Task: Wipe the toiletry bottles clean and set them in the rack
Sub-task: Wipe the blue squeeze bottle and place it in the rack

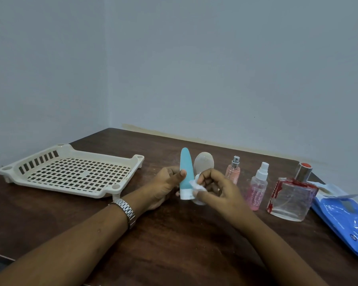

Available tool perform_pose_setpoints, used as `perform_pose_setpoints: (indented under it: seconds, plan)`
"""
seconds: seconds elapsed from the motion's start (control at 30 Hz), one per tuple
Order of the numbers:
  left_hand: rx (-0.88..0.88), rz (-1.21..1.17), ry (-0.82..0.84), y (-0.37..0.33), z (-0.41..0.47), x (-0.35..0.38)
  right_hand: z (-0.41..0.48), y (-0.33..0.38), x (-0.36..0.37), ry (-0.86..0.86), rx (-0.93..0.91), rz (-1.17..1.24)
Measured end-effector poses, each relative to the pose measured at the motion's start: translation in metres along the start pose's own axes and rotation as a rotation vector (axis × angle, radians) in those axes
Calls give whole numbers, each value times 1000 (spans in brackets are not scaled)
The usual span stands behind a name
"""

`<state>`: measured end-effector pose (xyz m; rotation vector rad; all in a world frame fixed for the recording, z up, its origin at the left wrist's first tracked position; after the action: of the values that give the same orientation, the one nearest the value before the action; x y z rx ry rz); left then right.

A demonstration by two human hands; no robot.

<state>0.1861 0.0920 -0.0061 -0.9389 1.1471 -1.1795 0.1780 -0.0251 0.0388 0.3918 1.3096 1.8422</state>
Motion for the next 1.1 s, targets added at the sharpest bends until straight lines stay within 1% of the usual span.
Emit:
perform_pose_setpoints:
  seconds: [0.07, 0.17, 0.23, 0.3, 0.37, 0.4, 0.53, 0.6, 0.77, 0.83, 0.97, 1.03, 1.1]
  plan:
    - [22, 2, -22, -3, -1, -1, -1, -5, 5, -1, 8, -96]
    - [52, 10, -54, -7, -2, -1, -1, -4, 3, -79, -41, -217]
    - [47, 36, -71, -7, -2, -1, 0, -2, 1, -116, -65, -231]
    - [43, 34, -83, -6, -2, 0, 0, -4, -4, -145, -52, -191]
    - [54, 26, -80, -8, -1, 2, 0, -9, -14, -206, 9, -69]
    - [64, 26, -84, -9, -1, 2, 0, -14, -18, -228, 61, 45]
    - [90, 33, -102, -15, -5, 0, 1, -33, -5, -180, 257, 652]
    - [66, -14, -108, -15, -7, 0, 1, -37, 2, -159, 303, 758]
    - [66, -147, -131, -19, -10, 1, -2, -46, 14, -84, 370, 722]
    - [51, -170, -185, -16, -10, -2, -4, -48, 21, -35, 390, 697]
    - [-5, -213, -327, -12, -11, -14, -4, -47, 27, 33, 371, 552]
    - [-48, -298, -340, -8, -9, -15, -3, -46, 23, 27, 345, 455]
    - [-75, -361, -328, -5, -6, -13, -1, -44, 13, -27, 306, 389]
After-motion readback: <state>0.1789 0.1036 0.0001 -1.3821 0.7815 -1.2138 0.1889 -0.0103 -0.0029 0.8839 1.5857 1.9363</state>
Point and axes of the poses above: each hand's wrist, its own z-axis towards the middle knuckle, its own x-axis out of the palm, y = z × x, the point moved 10 cm from there along z, towards the middle knuckle, and after that the axes turned 15 degrees about z, right-handed, at the moved point
